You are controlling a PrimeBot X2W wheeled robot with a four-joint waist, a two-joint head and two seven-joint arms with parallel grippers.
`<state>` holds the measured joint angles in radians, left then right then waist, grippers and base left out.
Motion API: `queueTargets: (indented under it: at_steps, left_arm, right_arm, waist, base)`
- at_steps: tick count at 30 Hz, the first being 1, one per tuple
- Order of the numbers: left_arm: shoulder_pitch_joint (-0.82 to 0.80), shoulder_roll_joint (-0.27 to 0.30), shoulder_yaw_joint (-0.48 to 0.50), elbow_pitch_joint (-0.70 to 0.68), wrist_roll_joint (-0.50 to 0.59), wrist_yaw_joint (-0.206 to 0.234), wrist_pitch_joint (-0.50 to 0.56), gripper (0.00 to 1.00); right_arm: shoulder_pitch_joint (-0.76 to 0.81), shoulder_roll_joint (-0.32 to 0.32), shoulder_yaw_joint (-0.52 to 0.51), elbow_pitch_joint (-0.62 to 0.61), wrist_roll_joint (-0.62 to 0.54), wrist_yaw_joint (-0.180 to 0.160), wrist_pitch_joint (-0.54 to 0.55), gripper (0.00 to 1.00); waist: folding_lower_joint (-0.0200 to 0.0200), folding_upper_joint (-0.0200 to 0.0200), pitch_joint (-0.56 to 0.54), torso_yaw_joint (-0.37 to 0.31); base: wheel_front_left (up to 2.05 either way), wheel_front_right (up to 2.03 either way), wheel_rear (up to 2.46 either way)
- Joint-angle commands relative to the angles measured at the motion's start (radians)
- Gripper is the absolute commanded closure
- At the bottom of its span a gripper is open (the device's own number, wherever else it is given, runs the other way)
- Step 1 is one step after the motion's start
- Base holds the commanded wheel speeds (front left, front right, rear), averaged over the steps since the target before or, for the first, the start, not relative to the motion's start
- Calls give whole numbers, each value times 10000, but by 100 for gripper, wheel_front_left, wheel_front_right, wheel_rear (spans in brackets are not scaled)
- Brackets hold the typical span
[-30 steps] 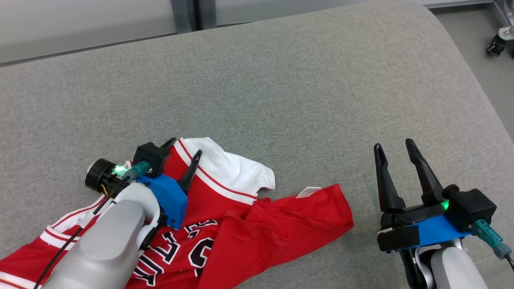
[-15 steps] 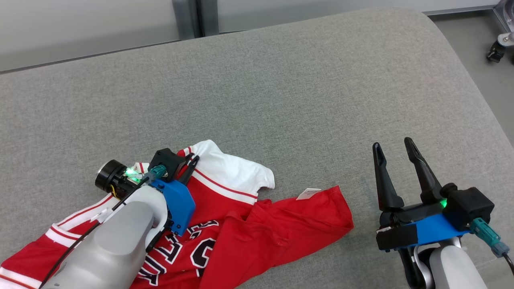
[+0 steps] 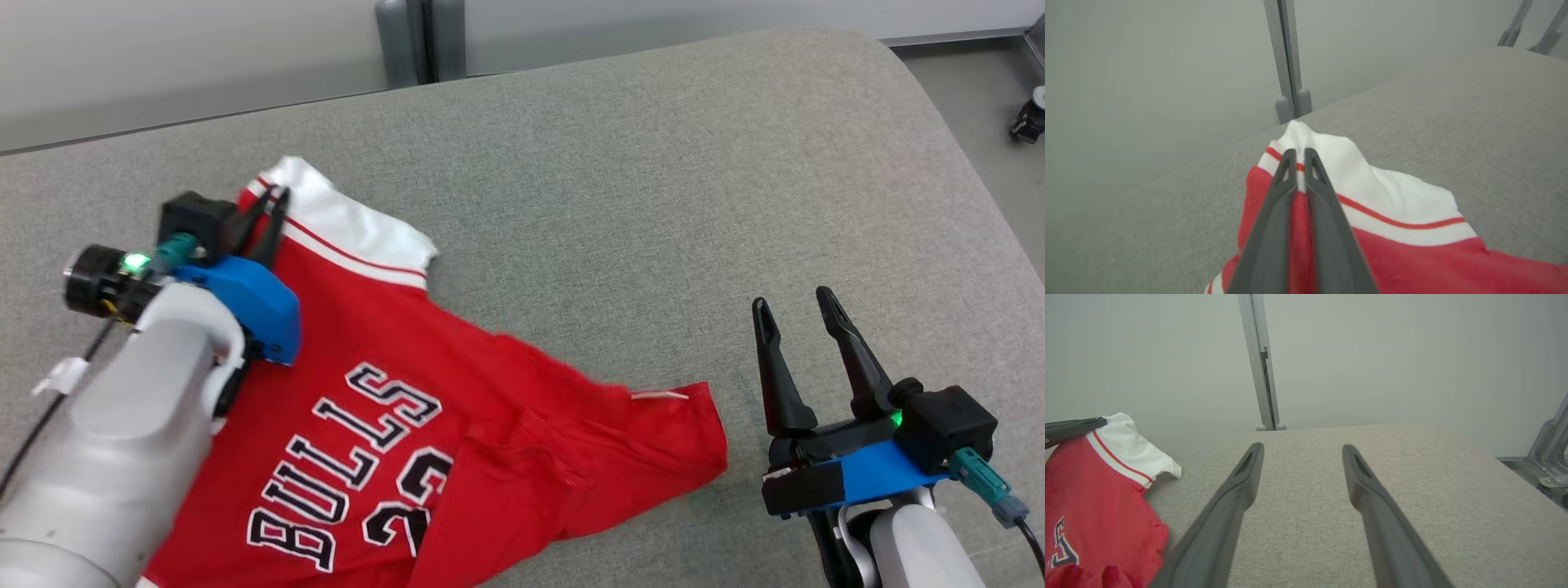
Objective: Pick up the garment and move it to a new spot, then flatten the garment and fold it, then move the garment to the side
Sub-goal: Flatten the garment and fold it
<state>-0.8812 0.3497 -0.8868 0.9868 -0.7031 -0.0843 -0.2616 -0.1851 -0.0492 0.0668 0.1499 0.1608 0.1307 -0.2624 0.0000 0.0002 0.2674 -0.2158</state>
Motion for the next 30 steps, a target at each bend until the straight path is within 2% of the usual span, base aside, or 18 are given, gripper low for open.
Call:
queueTargets:
  at_steps: [1,5,9,13,14,15,22,30]
  left_arm:
    - [-114,125,123,-70,54,89,-41,100]
    - [33,969,1286,-607,296,437,-44,100]
    - [138,1543,2279,-1075,715,779,-46,100]
    - [276,1696,2860,-1183,1065,710,-45,100]
    - [270,1702,2964,-1201,1144,694,-46,66]
    - [301,1686,3097,-1210,1216,687,-47,0]
    - [1004,1480,4255,-2312,1967,762,-46,0]
    - [3256,901,5819,-4582,3090,665,-38,0]
  right_arm:
    - [-20,-24,6,-5,-33,1,-37,0]
    - [-88,-22,-27,-68,-83,3,-36,0]
    - [-149,-25,-108,-124,-111,1,-37,0]
    - [-198,-22,-157,-152,-127,1,-37,0]
    - [-219,-22,-155,-146,-128,3,-37,0]
    - [-238,-22,-143,-144,-125,3,-37,0]
    - [-66,-22,-213,-72,-120,1,-37,0]
    - [253,-20,-230,73,-105,3,-36,0]
  waist:
    - [0,-2,10,-10]
    - [0,-2,133,-80]
    - [0,-2,299,-136]
    - [0,-2,445,-149]
    - [0,-2,467,-156]
    - [0,-2,484,-164]
    - [0,-2,272,40]
    - [0,-2,-465,685]
  base:
    - [0,0,0]
    - [0,0,0]
    - [0,0,0]
    - [0,0,0]
    - [0,0,0]
    - [0,0,0]
    - [0,0,0]
    - [0,0,0]
